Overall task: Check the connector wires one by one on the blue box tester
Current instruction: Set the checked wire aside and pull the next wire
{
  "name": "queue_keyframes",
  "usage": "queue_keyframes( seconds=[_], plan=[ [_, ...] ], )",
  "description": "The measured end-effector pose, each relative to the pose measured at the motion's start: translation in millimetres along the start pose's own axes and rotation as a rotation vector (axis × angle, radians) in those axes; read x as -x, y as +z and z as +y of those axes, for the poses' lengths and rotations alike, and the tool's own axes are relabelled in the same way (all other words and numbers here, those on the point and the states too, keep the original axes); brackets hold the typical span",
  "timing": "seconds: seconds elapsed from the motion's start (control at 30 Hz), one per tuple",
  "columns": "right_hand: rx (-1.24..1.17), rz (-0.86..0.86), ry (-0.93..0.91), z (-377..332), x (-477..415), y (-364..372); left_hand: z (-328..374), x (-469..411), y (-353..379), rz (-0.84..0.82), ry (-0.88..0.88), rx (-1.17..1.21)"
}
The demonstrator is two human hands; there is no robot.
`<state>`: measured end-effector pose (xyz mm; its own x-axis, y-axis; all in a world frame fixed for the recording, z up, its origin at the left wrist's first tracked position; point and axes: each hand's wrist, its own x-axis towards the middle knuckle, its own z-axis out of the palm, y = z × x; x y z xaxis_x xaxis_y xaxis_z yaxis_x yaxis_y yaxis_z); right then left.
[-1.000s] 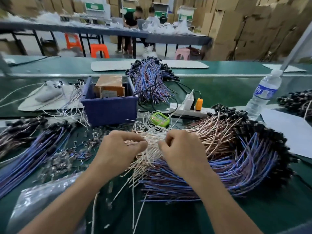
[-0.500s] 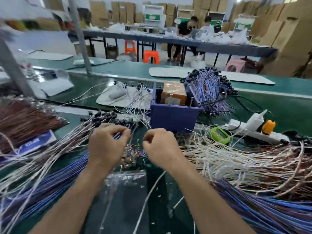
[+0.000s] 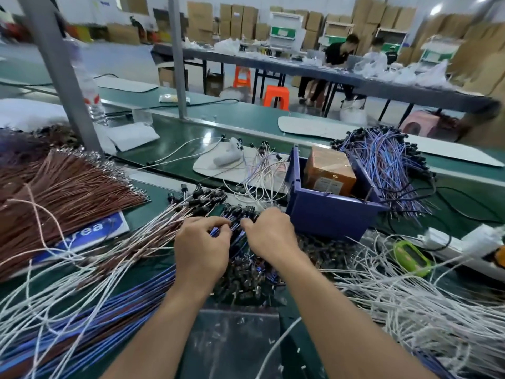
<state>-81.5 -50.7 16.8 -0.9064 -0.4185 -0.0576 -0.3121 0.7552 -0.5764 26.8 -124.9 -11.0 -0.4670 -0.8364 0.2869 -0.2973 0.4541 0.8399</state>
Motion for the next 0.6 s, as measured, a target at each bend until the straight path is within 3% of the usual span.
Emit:
queue_keyframes(
  seconds=[0.33,0.43,0.6],
  plan=[
    [0.013,-0.079,0.032,-16.6,-13.0,5.7,-4.7,-5.7,1.7,-0.068,-0.059,0.003],
    [0.034,-0.048,-0.037,-11.3,2.5,0.0,-7.5,-7.9,1.2,-0.09,-0.093,0.009],
    [0.169,-0.18,-0.193,-11.5,32.7,-9.1,-8.1,-10.6,-1.1,-0.104,-0.181,0.092]
  ],
)
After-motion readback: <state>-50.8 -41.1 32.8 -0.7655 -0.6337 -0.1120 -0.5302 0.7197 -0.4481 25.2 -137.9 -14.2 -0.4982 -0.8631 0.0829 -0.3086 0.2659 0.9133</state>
